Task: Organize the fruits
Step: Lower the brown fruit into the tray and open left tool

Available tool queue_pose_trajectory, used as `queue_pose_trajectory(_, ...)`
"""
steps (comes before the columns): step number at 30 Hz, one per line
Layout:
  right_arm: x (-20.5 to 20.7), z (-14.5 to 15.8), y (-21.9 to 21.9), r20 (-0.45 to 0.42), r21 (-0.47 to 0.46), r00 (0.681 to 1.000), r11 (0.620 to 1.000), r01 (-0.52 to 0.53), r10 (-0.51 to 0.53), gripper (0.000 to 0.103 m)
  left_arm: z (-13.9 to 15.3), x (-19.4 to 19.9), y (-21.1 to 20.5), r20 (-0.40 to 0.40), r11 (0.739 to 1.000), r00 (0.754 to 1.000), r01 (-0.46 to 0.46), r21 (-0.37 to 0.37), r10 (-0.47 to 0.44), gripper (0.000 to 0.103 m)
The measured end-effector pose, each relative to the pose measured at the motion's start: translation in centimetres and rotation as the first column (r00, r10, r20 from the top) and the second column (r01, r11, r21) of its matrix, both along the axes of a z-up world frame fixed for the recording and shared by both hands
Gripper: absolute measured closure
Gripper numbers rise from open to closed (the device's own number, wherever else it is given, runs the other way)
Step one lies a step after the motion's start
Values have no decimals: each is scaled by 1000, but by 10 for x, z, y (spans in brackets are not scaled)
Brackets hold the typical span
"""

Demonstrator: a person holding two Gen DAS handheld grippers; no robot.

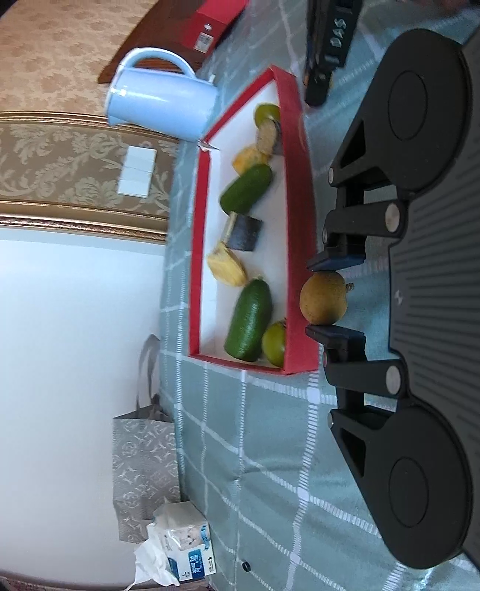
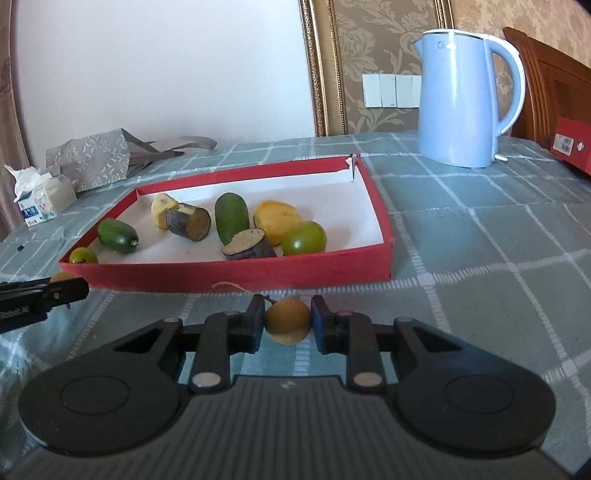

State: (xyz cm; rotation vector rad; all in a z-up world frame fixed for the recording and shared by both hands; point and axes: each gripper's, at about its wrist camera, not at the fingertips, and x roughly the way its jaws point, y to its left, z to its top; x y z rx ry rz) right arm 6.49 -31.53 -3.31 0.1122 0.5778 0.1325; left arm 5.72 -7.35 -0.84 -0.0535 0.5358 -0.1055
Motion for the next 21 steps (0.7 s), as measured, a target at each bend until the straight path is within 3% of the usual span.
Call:
queue_pose_trajectory(9, -1, 0, -3, 3, 27, 1000, 1000, -6, 6, 78, 25, 30, -32, 52, 999, 998, 39, 39, -40, 73)
queue_pose_trajectory(21, 2, -2, -2, -7, 35, 1000, 999, -20, 20, 78, 6, 83, -42, -44, 999, 999, 24, 35, -22, 73)
